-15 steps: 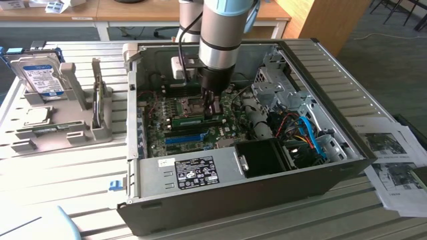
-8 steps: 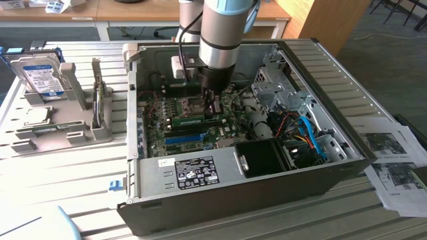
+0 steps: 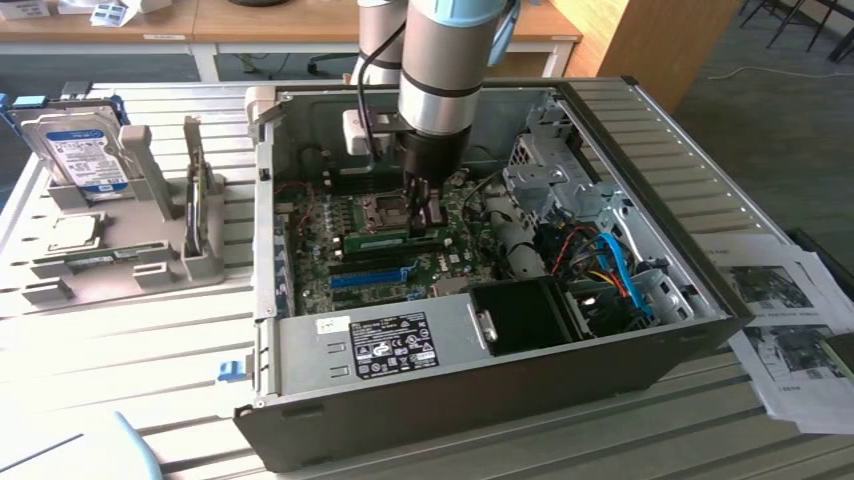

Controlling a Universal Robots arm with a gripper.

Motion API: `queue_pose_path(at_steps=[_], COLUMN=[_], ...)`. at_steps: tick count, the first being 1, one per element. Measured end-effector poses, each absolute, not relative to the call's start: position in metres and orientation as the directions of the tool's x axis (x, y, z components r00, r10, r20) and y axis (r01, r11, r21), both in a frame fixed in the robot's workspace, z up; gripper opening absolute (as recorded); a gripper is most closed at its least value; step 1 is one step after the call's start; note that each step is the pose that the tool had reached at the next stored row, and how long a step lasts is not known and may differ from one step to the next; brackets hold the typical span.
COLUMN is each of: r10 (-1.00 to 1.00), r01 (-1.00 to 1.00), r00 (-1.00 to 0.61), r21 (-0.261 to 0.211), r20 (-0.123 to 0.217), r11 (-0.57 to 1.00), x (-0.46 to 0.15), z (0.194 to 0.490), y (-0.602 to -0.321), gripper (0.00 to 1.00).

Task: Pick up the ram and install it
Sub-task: 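Insert the ram into the slot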

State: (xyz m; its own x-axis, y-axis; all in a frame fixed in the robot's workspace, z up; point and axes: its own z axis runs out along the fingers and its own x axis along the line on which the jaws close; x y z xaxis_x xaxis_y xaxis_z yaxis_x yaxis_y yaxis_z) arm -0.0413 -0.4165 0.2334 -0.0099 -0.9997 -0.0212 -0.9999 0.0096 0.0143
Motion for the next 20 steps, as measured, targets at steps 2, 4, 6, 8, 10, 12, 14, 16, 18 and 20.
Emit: queue_pose_path(at_steps=[2,4,6,8,10,12,14,16,18,20], r10=[-1.000,-1.000,-1.000,-1.000,-1.000,-1.000,-1.000,-1.000,-1.000,-1.000], r01=[-1.000,-1.000,-1.000,-1.000,-1.000,-1.000,-1.000,-1.000,-0.999,-0.999], r00=[-0.010,-0.010,-0.010,-0.010,-0.010,-0.010,-0.010,-0.010,-0.010,-0.010], r21=[0.028,0.028,0.028,0.028,0.028,0.028,0.028,0.030,0.031,0.033], r20=[-0.021,-0.021,-0.021,-0.021,-0.021,-0.021,-0.021,-0.021,-0.021,-0.021], r11=[0.010,0.010,0.010,0.010,0.010,0.010,0.010,0.010,0.010,0.010], x=[-0.0374,-0.0374,-0.0377,-0.0393,-0.0397,-0.0397,-0.0397,-0.0393,-0.0389,-0.0383], z=[0.2335,0.2335,0.2335,0.2335,0.2334,0.2335,0.2335,0.2335,0.2335,0.2335], y=[-0.4165,-0.4165,-0.4165,-0.4165,-0.4165,-0.4165,-0.4166,-0.4166,-0.4166,-0.4166], gripper=[0.11,0.11,0.11,0.11,0.11,0.11,0.11,0.11,0.11,0.11])
